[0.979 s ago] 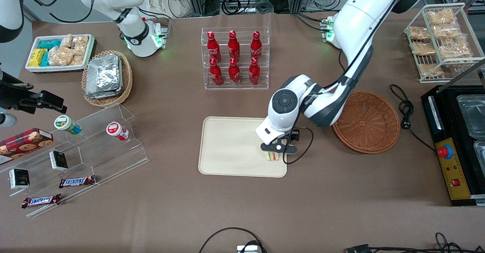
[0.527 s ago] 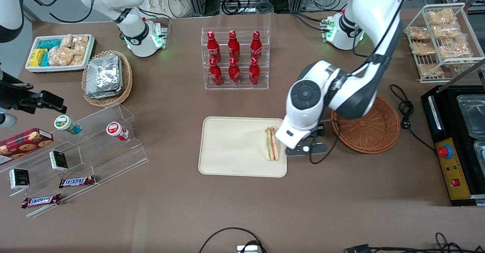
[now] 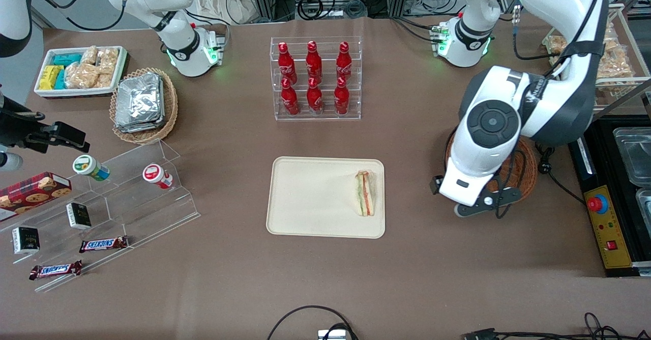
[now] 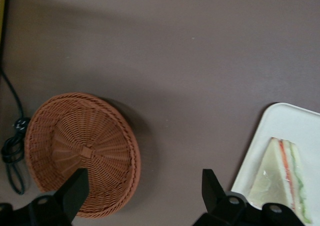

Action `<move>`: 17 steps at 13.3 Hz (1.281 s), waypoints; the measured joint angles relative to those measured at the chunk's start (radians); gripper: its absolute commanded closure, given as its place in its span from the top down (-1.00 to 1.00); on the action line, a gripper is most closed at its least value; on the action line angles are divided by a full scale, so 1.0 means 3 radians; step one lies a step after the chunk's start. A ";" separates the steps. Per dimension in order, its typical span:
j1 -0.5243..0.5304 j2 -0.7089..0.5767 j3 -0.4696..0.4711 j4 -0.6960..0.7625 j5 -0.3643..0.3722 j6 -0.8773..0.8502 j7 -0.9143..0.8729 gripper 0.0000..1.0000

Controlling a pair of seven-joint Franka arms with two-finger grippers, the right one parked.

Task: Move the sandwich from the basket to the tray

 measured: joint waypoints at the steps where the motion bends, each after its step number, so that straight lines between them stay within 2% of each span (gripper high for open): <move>1: 0.0013 -0.0006 0.0000 0.0000 0.0000 -0.0007 0.0000 1.00; 7: 0.0012 -0.0075 0.0023 -0.0001 -0.0018 -0.0019 0.0015 1.00; 14: 0.0007 -0.0724 0.0611 -0.0233 -0.0644 -0.0127 0.0941 1.00; 17: 0.0012 -0.1067 0.0829 -0.0312 -0.0747 -0.0392 0.1578 1.00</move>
